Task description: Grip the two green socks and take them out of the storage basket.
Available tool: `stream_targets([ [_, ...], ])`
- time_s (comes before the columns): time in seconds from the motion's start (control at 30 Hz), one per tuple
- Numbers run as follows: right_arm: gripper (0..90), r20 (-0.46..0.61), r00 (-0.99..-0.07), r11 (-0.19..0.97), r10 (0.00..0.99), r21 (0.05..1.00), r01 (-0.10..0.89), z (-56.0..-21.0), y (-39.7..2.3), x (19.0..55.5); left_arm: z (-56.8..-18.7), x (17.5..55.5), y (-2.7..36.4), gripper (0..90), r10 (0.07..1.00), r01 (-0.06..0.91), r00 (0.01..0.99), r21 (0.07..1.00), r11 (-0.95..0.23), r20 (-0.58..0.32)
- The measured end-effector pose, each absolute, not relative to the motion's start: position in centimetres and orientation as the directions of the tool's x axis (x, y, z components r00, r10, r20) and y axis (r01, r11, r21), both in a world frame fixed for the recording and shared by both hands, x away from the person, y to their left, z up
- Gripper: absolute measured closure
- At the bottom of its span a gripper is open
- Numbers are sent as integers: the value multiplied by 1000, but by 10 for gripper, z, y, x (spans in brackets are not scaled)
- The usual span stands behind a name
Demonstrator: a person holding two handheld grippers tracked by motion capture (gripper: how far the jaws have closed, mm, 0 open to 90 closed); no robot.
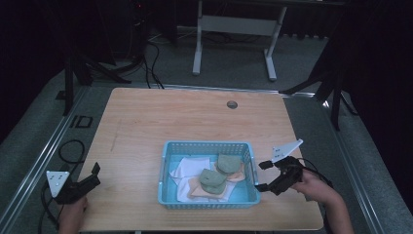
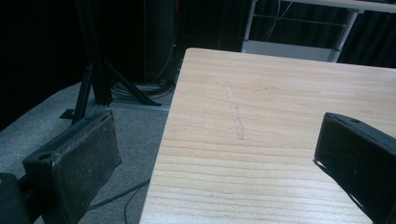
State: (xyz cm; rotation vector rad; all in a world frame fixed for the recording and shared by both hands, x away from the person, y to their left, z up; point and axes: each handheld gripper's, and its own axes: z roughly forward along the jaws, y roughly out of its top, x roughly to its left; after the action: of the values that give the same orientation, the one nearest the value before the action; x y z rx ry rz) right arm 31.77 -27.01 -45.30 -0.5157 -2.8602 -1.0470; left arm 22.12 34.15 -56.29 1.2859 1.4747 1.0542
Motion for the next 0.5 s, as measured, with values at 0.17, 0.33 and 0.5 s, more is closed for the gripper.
stream_targets([
  [0.17, 134, 176, -949, 743, 262, 591, 315, -453, -250, 320, -563, 221, 342, 5, 994, 239, -68, 966, 103, -89],
  [0.33, 134, 179, -955, 769, 235, 567, 295, -457, -232, 324, -563, 221, 342, 5, 994, 238, -67, 966, 104, -91],
  [0.5, 123, 150, -966, 793, 210, 552, 258, -460, -215, 326, -563, 221, 342, 5, 994, 238, -65, 966, 104, -91],
])
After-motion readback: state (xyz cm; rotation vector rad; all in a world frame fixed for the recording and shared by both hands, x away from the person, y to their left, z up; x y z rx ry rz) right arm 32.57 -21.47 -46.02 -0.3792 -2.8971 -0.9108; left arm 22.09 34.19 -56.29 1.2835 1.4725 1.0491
